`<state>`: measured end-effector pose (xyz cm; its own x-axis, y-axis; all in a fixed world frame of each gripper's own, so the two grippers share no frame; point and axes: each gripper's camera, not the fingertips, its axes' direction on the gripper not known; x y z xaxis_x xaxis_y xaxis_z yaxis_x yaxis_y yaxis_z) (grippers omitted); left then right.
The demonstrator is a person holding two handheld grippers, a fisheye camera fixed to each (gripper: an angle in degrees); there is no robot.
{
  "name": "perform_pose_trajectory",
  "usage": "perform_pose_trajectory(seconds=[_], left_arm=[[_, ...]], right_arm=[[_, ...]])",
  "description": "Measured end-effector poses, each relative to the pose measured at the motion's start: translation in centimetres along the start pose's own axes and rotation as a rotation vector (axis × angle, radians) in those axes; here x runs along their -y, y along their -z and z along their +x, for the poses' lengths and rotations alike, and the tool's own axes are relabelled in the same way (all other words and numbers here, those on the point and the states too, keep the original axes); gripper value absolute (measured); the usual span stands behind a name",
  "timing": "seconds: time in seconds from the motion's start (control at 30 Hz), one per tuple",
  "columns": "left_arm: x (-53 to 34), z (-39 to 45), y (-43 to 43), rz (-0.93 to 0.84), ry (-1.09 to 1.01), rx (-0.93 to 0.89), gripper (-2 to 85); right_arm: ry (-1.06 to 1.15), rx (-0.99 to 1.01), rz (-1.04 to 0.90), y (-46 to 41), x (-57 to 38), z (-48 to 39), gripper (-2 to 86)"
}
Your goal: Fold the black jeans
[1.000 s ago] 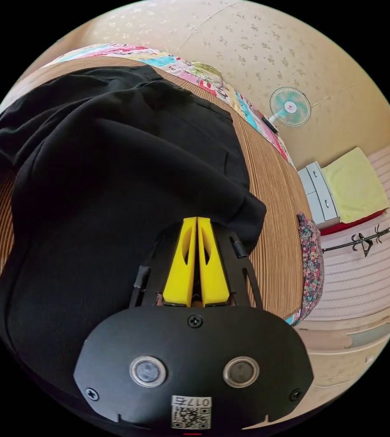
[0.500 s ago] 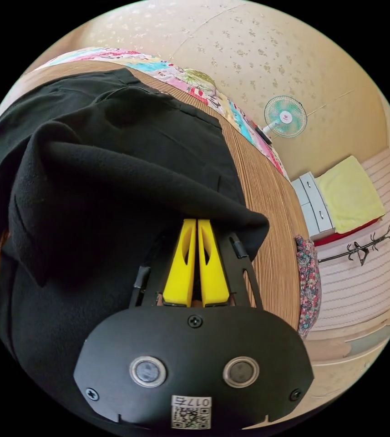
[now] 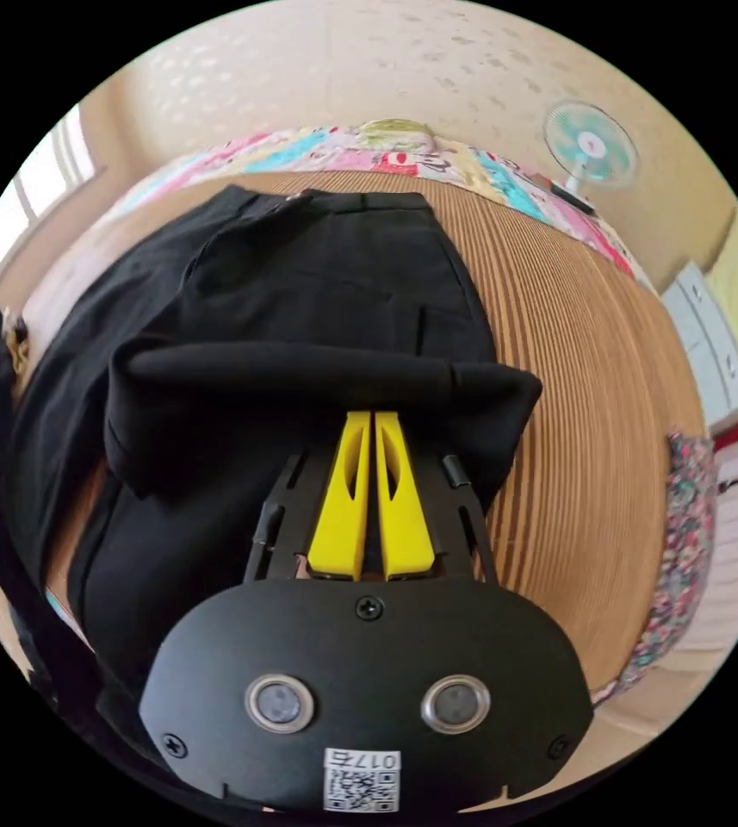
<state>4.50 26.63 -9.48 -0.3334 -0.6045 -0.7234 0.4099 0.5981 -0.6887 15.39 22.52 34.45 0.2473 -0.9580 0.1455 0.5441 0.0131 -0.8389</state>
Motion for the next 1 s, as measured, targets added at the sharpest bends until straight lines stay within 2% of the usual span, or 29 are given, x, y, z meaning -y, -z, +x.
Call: perform_pose_trajectory(seconds=[0.07,0.17,0.27,0.33,0.43,0.53,0.7,0.77,0.83,0.93,1.0], left_arm=[[1.8,0.9,-4.1,-0.069,-0.032,-0.051,10.6],[3.6,1.0,-10.1,-0.137,-0.004,-0.127,13.8],[4.4,0.7,-15.0,-0.160,0.012,-0.086,13.1],[5.5,0.0,-19.5,-0.257,0.033,-0.063,13.6],[6.9,-0.7,-24.2,-0.363,0.031,-0.087,13.6],[7.0,-0.9,-27.9,-0.430,0.019,-0.085,11.0],[5.3,0.5,-30.1,-0.411,-0.012,-0.183,5.6],[4.6,1.5,-29.5,-0.382,-0.041,-0.215,3.1],[3.6,3.1,-28.5,-0.353,-0.057,-0.307,1.2],[2.2,5.9,-26.5,-0.294,-0.075,-0.440,0.5],[1.5,7.6,-24.8,-0.258,-0.094,-0.440,0.4]], right_arm=[[0.083,-0.106,-0.072,1.0,-1.3,-1.5,0.3],[0.009,-0.029,0.071,5.0,-7.2,-1.0,0.4],[-0.198,0.140,0.173,8.9,-14.7,1.8,0.3],[-0.265,0.350,0.291,11.7,-21.5,3.7,0.3],[-0.114,0.503,0.408,13.8,-28.6,3.9,0.4],[0.013,0.608,0.334,13.6,-33.2,4.3,0.7],[-0.108,0.580,0.224,11.9,-38.4,7.3,3.1],[-0.184,0.727,0.266,11.0,-40.1,9.2,7.1],[-0.276,1.062,0.309,8.5,-42.1,11.9,11.8],[-0.337,1.185,0.276,6.3,-43.6,12.6,14.3],[-0.328,1.253,0.301,6.3,-44.2,12.8,15.6]])
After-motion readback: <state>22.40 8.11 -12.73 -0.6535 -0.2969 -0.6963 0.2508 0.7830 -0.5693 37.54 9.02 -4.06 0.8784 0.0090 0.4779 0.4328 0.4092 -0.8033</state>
